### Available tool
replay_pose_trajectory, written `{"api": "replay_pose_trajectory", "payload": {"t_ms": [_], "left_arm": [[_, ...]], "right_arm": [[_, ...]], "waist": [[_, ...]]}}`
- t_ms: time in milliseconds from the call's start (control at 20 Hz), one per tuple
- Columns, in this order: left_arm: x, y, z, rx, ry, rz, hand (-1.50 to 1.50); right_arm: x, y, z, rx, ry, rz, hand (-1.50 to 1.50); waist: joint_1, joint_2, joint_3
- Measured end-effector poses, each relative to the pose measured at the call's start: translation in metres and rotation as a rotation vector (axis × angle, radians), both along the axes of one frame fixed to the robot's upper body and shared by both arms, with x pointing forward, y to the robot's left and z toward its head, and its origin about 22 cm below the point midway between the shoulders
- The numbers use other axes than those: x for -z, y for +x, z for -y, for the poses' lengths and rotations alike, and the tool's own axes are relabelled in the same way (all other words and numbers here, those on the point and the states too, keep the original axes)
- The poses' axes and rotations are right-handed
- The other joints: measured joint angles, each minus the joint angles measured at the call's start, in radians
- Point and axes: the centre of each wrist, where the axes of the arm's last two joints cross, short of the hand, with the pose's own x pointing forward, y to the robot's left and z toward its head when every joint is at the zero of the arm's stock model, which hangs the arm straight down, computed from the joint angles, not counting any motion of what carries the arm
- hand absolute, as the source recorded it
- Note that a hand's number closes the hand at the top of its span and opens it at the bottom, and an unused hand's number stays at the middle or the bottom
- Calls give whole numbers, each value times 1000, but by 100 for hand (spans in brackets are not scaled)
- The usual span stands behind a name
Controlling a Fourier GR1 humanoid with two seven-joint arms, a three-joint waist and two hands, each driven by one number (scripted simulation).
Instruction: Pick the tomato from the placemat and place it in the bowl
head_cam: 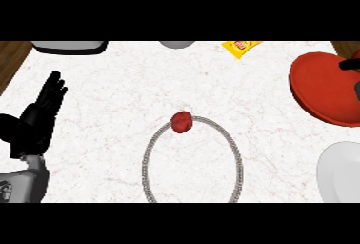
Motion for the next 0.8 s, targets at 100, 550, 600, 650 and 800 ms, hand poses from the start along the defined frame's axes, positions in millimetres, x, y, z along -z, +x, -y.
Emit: {"api": "replay_pose_trajectory", "payload": {"t_ms": [100, 550, 600, 650, 800], "left_arm": [[3, 0, 1, 0, -3, 1, 0], [0, -3, 0, -5, -4, -5, 0], [1, -3, -1, -9, -6, -7, 0], [1, -4, -4, -17, -3, -12, 0], [2, -8, -8, -32, -3, -14, 0]], "right_arm": [[11, -6, 9, 38, 76, -29, -150], [41, -33, 39, -39, 248, 60, -150], [41, -34, 40, -51, 252, 112, -150], [37, -32, 38, -55, 252, 181, -150], [25, -31, 40, -50, 234, 403, -150]], "waist": [[0, 1, 1], [-8, -4, 2], [-14, -6, 2], [-18, -8, 2], [-26, -14, 3]]}}
